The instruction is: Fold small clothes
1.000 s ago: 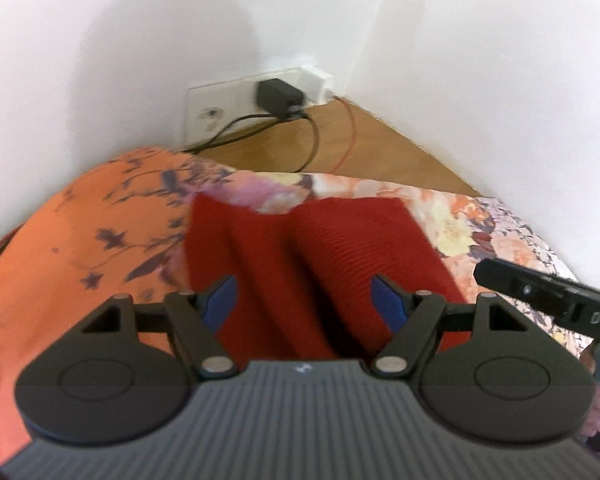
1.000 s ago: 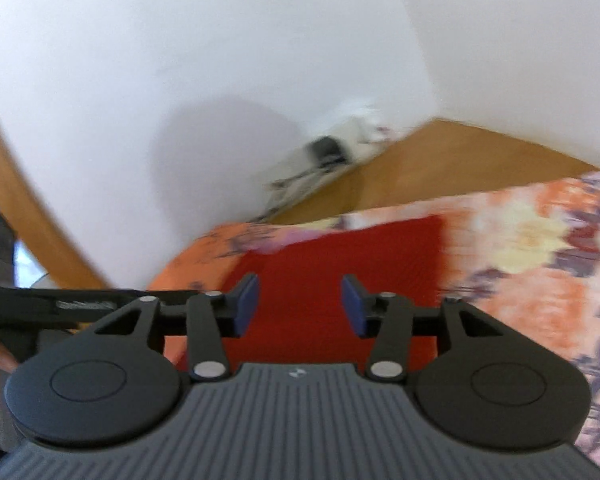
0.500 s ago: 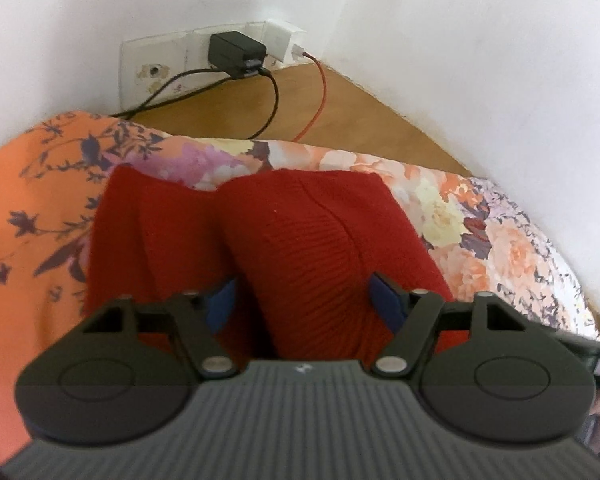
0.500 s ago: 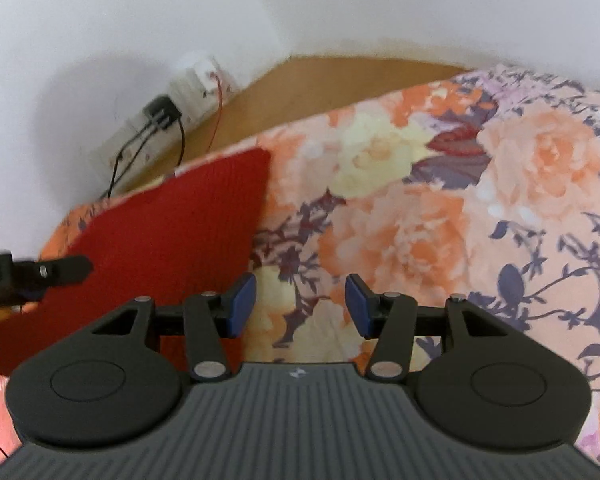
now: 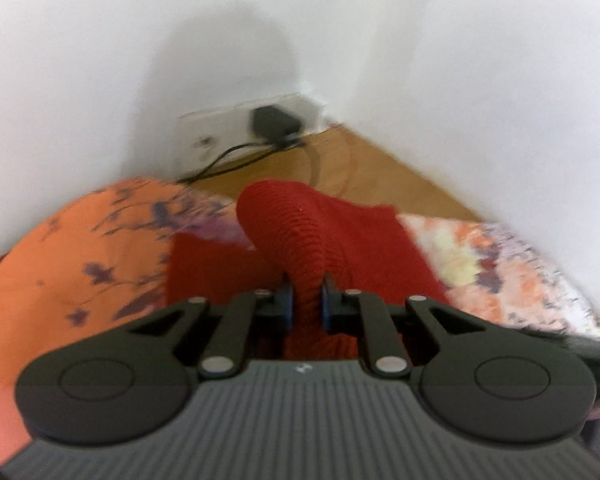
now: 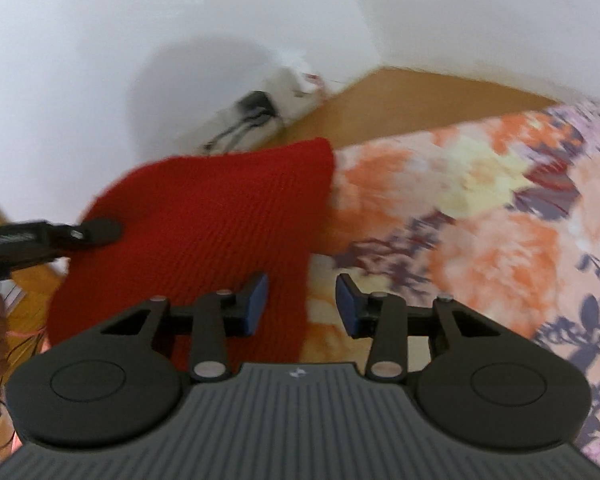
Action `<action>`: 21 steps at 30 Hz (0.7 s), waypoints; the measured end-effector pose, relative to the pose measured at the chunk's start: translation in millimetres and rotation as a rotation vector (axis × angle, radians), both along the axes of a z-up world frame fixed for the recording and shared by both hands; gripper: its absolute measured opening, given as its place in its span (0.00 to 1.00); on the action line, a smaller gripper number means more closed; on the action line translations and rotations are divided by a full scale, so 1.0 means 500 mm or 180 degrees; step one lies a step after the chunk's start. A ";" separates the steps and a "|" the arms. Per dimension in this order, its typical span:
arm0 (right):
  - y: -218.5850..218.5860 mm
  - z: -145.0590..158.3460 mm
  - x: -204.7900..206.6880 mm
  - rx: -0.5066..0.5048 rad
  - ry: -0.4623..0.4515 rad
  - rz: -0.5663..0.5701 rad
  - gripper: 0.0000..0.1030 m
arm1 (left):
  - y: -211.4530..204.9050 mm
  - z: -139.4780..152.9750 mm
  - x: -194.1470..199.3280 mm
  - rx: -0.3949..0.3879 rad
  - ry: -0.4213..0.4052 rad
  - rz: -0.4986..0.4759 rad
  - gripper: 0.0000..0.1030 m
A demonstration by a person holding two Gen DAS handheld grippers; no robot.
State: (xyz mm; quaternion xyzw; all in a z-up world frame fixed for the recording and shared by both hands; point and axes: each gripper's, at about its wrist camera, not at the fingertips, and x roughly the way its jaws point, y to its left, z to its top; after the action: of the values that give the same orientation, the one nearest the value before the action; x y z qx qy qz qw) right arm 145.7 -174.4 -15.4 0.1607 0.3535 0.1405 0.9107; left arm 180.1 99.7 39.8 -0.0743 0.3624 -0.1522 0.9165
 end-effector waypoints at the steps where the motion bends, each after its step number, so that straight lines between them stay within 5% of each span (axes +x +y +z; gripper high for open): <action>1: 0.011 0.004 0.001 -0.0030 -0.0021 0.0046 0.45 | 0.008 -0.012 0.002 0.0015 0.0067 0.0055 0.15; 7: 0.052 0.019 0.004 -0.0039 -0.0045 0.0229 0.45 | 0.034 -0.070 -0.016 0.0147 0.0115 0.0217 0.20; 12: 0.064 0.021 0.005 -0.0117 -0.0027 0.0241 0.45 | 0.030 -0.066 -0.032 0.0409 -0.0080 0.0308 0.54; 14: 0.062 0.020 0.005 -0.0082 -0.0004 0.0229 0.45 | 0.029 -0.071 -0.032 0.0436 -0.0076 0.0334 0.56; 21: 0.053 0.009 0.004 -0.0007 0.0047 0.0174 0.45 | 0.063 -0.102 -0.006 -0.0456 0.0320 0.0250 0.56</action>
State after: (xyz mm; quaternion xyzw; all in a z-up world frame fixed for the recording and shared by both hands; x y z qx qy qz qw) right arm 147.6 -148.0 -10.8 0.1510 0.3647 0.1638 0.9041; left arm 177.1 131.0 -11.1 -0.1614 0.3930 -0.1377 0.8947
